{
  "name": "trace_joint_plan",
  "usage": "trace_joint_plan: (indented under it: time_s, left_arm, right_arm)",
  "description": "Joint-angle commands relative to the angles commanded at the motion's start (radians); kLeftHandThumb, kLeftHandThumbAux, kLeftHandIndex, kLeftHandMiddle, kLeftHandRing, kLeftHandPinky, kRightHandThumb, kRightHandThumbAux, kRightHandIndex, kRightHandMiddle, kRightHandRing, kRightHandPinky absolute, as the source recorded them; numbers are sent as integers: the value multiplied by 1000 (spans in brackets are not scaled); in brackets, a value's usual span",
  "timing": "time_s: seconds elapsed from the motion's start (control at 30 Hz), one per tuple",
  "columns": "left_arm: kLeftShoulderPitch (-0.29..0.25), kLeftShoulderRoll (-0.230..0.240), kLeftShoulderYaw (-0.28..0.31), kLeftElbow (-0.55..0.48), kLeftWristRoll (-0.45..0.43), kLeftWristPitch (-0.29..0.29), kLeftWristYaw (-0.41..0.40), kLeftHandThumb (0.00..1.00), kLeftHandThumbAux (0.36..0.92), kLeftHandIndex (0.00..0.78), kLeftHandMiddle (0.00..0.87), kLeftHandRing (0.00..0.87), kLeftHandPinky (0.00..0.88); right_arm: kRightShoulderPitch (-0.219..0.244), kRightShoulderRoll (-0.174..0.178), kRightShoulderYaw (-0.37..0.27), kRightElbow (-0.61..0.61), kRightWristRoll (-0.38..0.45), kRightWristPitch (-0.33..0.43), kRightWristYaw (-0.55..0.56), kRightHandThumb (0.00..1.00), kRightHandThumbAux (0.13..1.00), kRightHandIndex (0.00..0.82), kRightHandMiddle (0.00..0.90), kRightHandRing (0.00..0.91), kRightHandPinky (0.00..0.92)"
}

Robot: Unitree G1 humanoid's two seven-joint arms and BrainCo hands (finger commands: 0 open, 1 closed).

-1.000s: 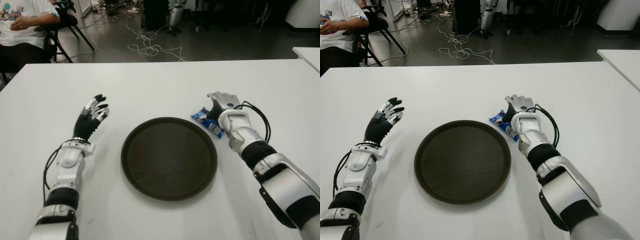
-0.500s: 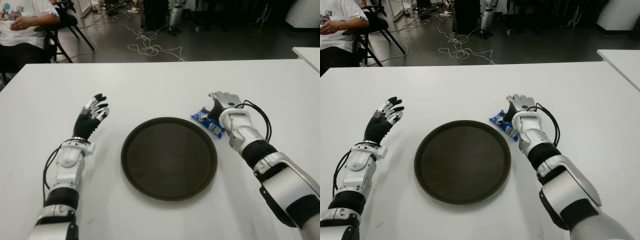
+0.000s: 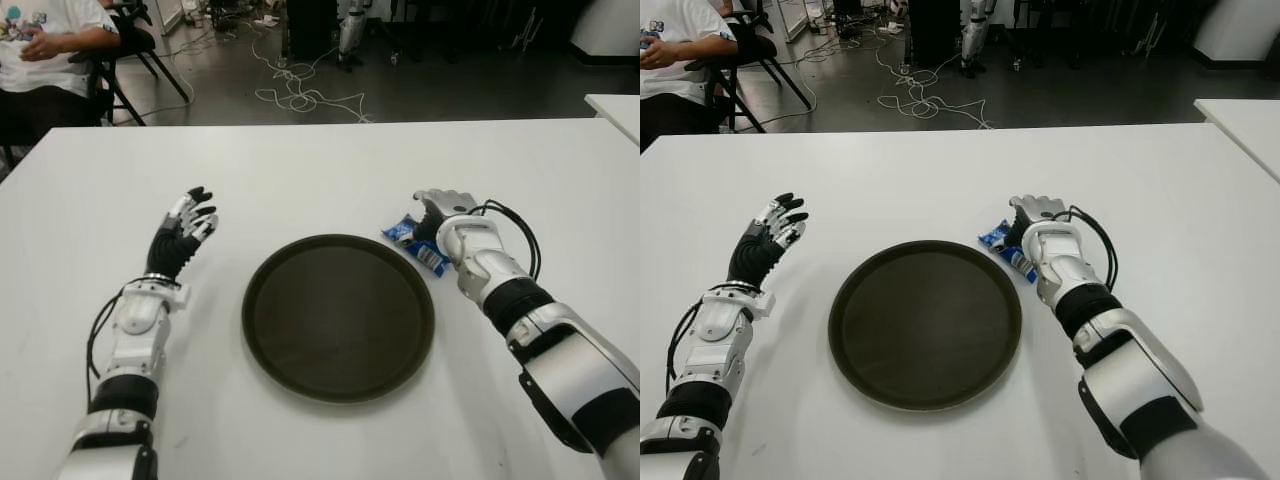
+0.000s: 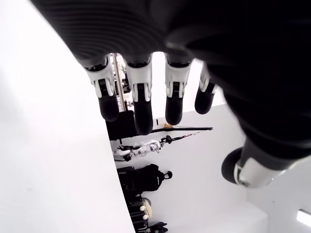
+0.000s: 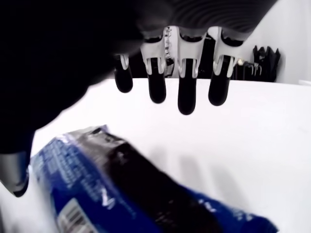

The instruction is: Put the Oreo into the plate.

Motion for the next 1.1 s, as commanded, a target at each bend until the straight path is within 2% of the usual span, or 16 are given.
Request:
trace_joint_plan:
  time_s: [0.47,0.67,0.87,1.1]
  left_arm:
    - [0,6,-6,-8,-1,14,-9,192,581,73,143,143,143]
    - [-2,3,-6,-13,-5,21,-12,194,578,77,148,145,149]
    - [5,2,-7,-31,-7,34,-13,192,559,70,138,142,146]
    - [8,4,-11,-42,2,37,-8,175,568,69,142,143,137]
  right_arm:
    - [-7,10,13,17,0,12,11,0,507,204,219,231,256]
    - [-8,13,15,27,4,4,6,0,512,184,208,219,245]
    - [-12,24,21,52,4,0,2,0,515,201,226,243,275]
    - [-21,34,27,82,5,-4,5,0,531,208,227,249,291]
